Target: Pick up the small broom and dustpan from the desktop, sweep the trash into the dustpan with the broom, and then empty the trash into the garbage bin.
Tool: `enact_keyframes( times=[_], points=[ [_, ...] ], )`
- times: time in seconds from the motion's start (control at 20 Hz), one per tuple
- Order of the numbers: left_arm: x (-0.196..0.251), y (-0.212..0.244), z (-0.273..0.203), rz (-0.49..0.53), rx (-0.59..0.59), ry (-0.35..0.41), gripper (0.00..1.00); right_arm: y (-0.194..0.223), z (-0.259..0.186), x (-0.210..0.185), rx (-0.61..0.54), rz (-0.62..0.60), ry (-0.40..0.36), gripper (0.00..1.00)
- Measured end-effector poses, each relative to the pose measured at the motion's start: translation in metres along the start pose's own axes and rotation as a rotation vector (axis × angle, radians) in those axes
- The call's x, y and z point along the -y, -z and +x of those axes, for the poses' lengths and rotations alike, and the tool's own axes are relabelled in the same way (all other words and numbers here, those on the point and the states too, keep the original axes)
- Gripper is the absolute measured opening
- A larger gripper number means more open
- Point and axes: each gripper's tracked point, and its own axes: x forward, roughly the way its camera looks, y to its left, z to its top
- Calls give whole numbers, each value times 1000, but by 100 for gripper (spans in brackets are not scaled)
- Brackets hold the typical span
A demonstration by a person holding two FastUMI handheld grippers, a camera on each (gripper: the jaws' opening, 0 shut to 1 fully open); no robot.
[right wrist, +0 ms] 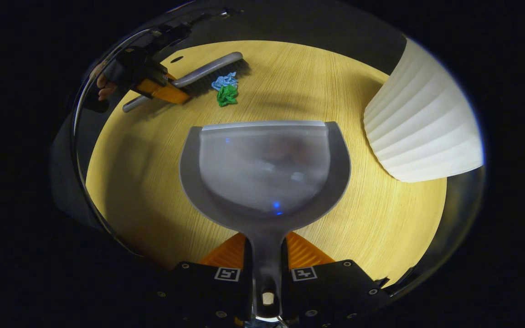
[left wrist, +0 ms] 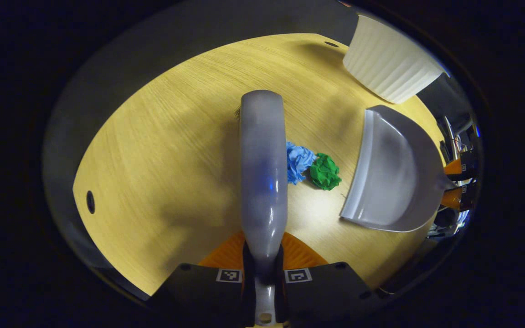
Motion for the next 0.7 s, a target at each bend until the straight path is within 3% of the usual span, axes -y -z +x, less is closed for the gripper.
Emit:
enact_keyframes(
  times=[0.05,0.45,0.7],
  points=[
    [8,-1,0,3,-2,18,19,0,0,-1,1,-2,0,27],
    [56,2,-3,30,-34,182,21,1,1,0,10,5,2,26],
    [55,2,-7,80,-45,165,19,2,1,1,6,10,4,26]
  ],
)
